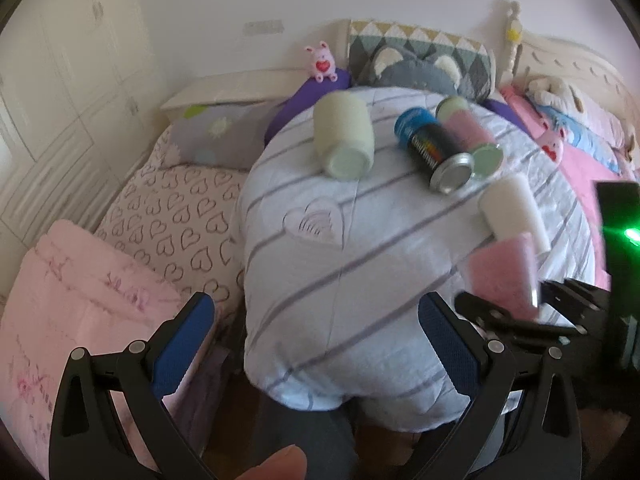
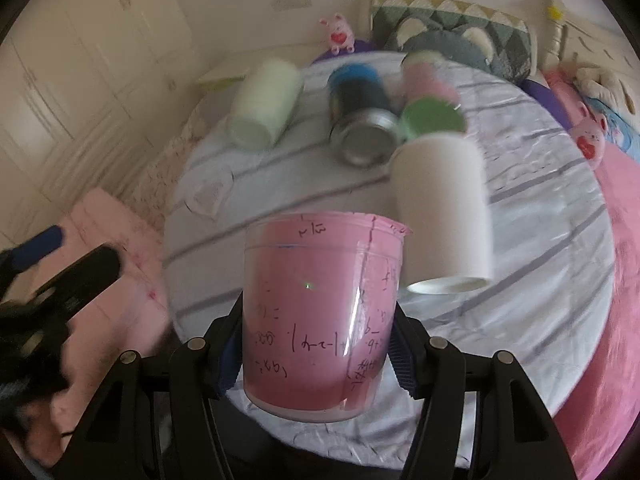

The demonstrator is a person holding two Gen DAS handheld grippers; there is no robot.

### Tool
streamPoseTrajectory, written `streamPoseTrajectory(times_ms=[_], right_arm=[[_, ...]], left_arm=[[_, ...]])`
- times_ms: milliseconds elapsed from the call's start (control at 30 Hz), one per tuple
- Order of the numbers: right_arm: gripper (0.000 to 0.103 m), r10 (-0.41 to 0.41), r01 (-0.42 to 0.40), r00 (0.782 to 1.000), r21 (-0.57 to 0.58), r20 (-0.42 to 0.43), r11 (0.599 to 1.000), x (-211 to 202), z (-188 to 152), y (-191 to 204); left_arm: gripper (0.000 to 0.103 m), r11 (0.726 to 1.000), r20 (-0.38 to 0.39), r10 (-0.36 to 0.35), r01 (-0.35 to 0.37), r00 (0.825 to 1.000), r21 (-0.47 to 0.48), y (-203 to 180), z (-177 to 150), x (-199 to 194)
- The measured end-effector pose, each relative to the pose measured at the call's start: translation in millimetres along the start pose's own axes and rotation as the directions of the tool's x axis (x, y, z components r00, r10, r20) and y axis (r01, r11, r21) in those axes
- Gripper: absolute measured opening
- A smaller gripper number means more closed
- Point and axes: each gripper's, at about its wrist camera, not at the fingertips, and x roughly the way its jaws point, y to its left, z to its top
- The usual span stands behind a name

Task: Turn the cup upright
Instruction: 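Lift the pink cup with the right gripper and carry it toward the quilt edge, then lay the pink cup on its side on the quilt and open the right gripper, then move the left gripper toward the pink cup lying on its side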

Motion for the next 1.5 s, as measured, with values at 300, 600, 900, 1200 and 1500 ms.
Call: streamPoseTrajectory(times_ms=[300, 600, 900, 1200, 1500], right_arm=[[0.087, 0.002, -0.002, 1.0, -0.027, -0.012, 1.0, 17, -7, 4], [0.087, -0.006, 0.003, 0.994, 0.026, 0.109, 1.0, -43, -18, -9], [0.087, -0.153, 0.115, 0.933, 0.132, 0.324, 0.985, -154, -67, -20], [0.087, -0.21, 0.161, 0.91, 0.162, 0.357, 0.974, -179, -100, -21], [0.087, -0.172, 0.128, 0.909, 0.139, 0.38, 0.982, -183, -107, -14]], left_arm=[[0.103, 1.0, -0.014, 0.0, 0.0, 1.0, -0.005, 1, -9, 3], [0.103, 0.999, 0.024, -0.046, 0.046, 0.999, -0.005, -12, -8, -22], [0.103, 0.997, 0.092, -0.071, 0.067, 0.993, 0.049, -37, -17, -75], [0.103, 0.994, 0.113, -0.089, 0.08, 0.99, 0.077, -53, -43, -110], [0.103, 0.996, 0.118, -0.079, 0.073, 0.99, 0.057, -52, -53, -119]])
